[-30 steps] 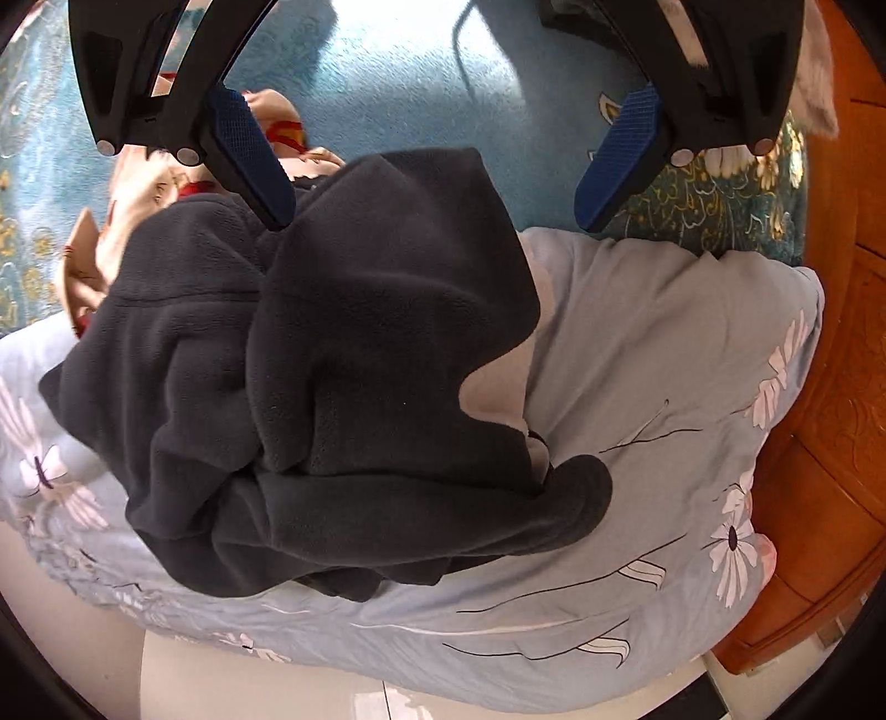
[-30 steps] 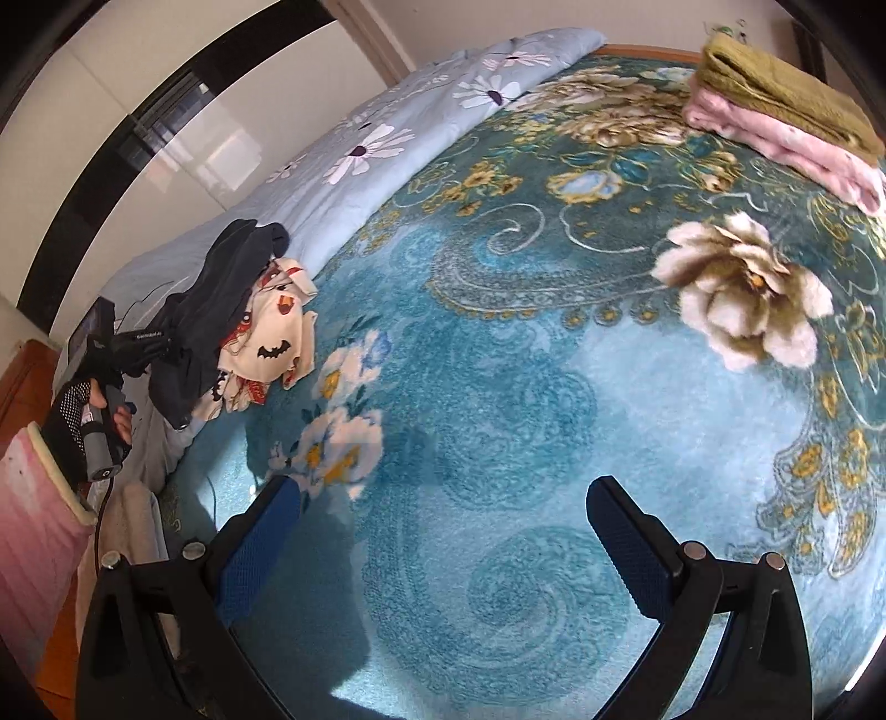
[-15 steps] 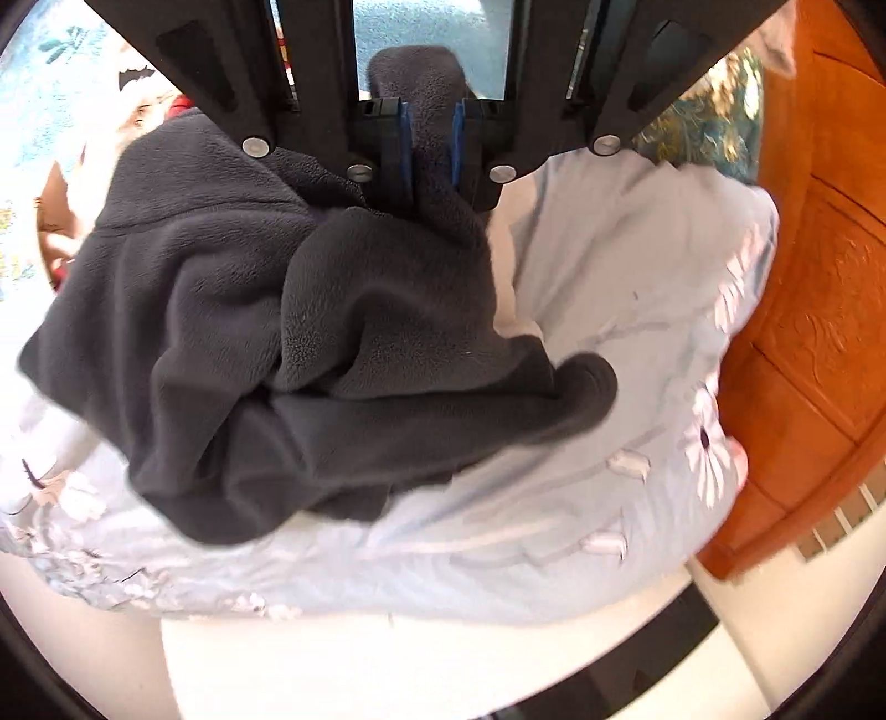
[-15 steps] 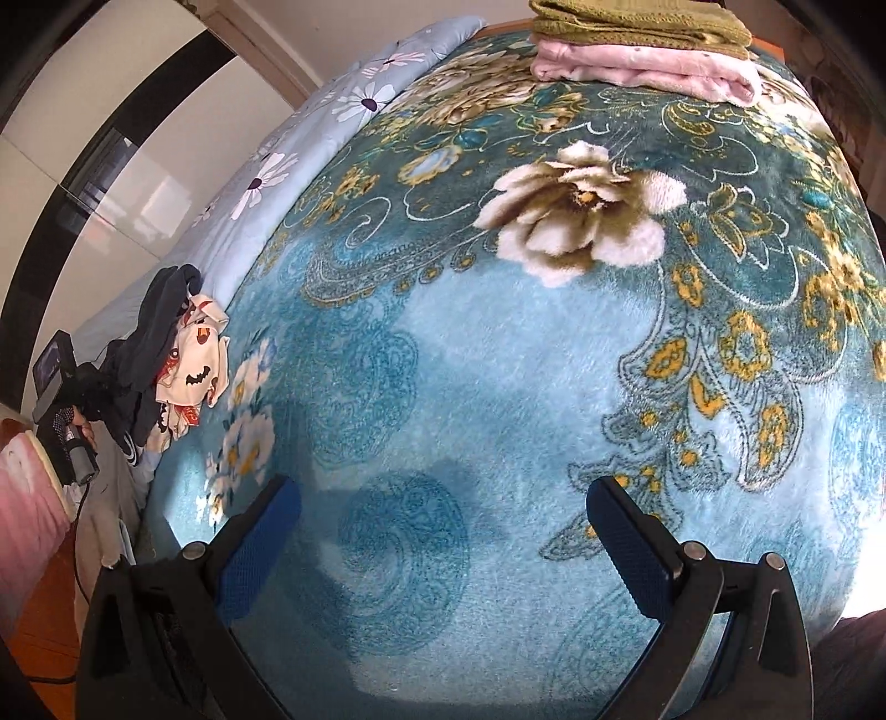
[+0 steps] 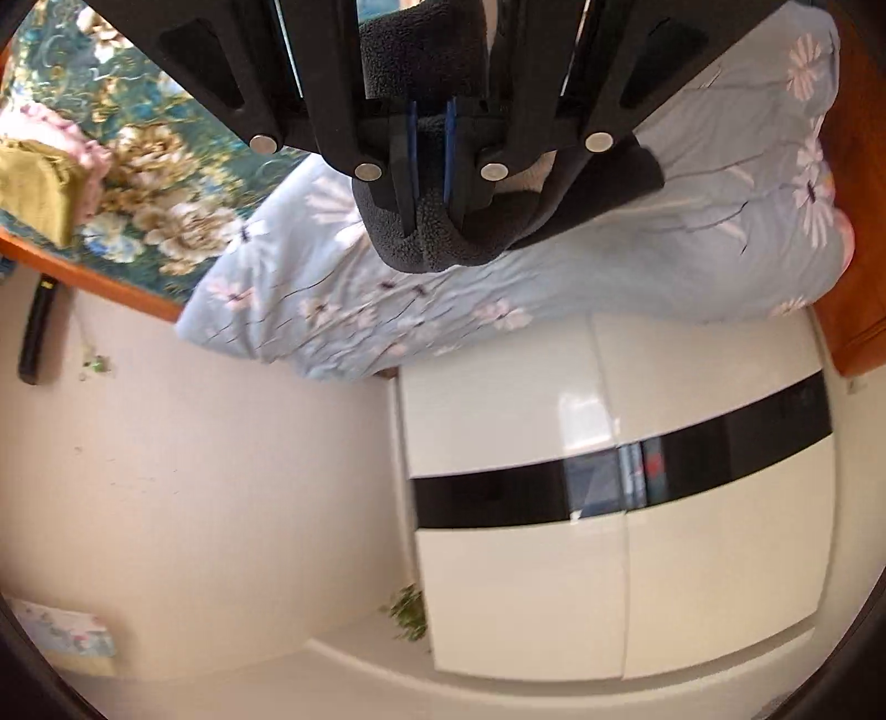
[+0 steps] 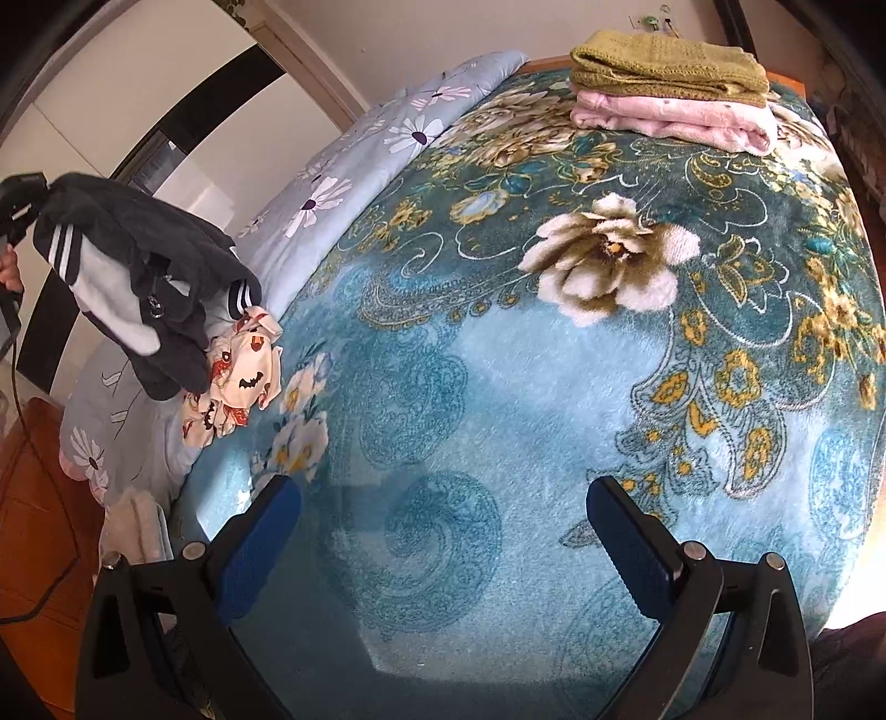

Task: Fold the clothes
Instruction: 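Shake the jacket out with the left gripper while the right gripper grasps its hem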

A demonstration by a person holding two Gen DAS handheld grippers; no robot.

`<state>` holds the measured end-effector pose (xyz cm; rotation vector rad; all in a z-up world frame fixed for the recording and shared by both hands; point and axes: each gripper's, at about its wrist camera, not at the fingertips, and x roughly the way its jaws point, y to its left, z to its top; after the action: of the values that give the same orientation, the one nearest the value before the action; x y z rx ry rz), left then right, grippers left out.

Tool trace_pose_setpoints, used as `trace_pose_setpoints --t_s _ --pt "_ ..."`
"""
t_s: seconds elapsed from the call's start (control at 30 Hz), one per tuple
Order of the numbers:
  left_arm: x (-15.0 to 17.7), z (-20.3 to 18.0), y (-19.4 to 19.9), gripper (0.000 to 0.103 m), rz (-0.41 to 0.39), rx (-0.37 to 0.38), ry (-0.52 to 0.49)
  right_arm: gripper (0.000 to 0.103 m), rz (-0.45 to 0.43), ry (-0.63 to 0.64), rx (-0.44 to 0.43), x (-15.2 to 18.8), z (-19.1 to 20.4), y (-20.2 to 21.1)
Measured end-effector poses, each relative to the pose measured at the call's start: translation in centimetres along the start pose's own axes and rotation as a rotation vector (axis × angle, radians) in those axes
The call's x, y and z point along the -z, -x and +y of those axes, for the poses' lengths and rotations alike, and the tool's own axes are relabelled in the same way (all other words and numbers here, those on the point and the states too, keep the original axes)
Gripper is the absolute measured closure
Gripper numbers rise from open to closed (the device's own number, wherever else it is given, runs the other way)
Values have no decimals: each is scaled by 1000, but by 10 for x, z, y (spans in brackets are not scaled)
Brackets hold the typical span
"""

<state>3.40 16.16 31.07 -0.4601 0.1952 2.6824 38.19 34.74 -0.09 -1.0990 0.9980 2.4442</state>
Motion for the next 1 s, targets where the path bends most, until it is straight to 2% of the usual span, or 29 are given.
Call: trace_pose_setpoints --t_s 0.17,0.27,0.4,0.43,0.53,0.6,0.7,0.77,0.83,0.87,1.0 --pt "-64 -44 88 97 -115 271 34 0 -85 -11 26 -2 -9 31" --pt "-85 -50 132 97 -194 370 43 0 -182 -50 78 -8 -22 58" --pt "-90 -40 156 97 -154 506 110 0 -326 -115 148 -17 -45 98" --pt "-82 -38 153 97 -130 511 112 0 -350 -130 153 -18 -50 105" --pt "-50 -35 139 96 -52 505 111 0 -377 -167 162 -20 -63 114" --pt "-3 -33 114 96 58 476 132 0 -344 -172 174 -16 -68 108" --pt "96 -24 70 96 333 362 191 0 -279 -172 189 -9 -76 96" --pt "166 -14 42 96 525 286 265 0 -234 -174 165 -1 -80 86" --pt "232 -2 26 96 706 202 308 0 -196 -159 163 3 -79 78" --pt "267 0 27 97 768 162 323 0 -183 -145 162 3 -78 75" --pt "304 8 31 96 828 104 336 0 -140 -85 145 5 -70 66"
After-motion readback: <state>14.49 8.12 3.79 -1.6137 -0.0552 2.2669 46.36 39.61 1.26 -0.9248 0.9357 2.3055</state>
